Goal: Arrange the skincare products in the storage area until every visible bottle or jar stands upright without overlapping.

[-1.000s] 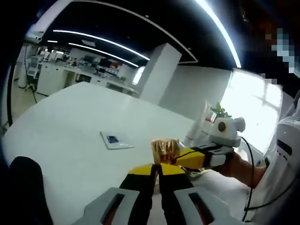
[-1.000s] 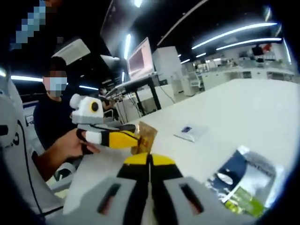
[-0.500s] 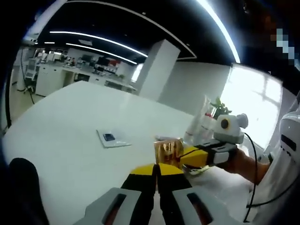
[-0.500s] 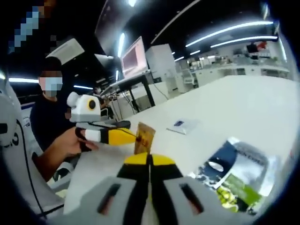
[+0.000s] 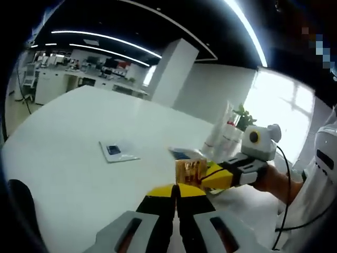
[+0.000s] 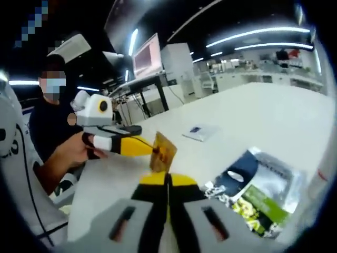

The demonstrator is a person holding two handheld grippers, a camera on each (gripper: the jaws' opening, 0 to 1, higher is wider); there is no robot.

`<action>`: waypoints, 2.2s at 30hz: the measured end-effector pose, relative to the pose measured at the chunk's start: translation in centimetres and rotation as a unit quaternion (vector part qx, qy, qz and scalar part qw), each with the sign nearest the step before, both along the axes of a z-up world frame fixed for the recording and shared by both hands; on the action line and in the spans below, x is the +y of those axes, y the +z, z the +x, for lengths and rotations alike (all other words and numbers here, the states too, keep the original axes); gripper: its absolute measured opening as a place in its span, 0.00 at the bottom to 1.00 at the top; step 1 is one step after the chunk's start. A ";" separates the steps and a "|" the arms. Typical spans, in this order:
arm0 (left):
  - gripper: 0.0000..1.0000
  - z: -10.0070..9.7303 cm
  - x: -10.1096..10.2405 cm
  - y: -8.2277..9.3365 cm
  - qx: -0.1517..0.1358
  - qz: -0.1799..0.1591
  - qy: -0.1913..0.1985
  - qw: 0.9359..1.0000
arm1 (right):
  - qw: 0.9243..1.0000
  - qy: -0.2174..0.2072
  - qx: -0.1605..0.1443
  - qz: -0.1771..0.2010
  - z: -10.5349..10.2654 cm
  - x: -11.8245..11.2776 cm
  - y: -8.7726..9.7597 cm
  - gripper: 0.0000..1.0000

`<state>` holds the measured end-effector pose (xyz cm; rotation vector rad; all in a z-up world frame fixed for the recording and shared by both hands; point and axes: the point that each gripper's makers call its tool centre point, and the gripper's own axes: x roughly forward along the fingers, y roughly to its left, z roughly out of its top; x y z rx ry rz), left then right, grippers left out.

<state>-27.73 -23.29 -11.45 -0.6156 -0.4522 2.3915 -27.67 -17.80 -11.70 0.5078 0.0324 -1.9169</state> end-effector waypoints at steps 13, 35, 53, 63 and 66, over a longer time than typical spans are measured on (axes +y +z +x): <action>0.00 -0.8 1.2 -0.2 0.001 -0.014 -0.022 1.000 | 0.999 -0.030 -0.011 0.011 -0.5 1.2 -0.5 0.00; 0.00 -0.1 1.0 -1.3 -0.008 -0.030 -0.019 0.999 | 0.991 -0.012 0.076 0.107 -0.2 1.0 -1.6 0.03; 0.00 -0.5 0.9 -2.1 -0.016 -0.041 -0.013 0.999 | 0.977 -0.009 0.147 0.157 -0.5 1.2 -1.5 0.09; 0.00 -0.5 0.9 -2.5 -0.019 -0.044 -0.012 0.999 | 0.969 -0.011 0.176 0.173 -1.1 1.5 -1.1 0.14; 0.00 -0.6 0.9 -2.4 -0.018 -0.046 -0.012 0.999 | 0.968 -0.009 0.180 0.175 -1.4 1.7 -1.0 0.14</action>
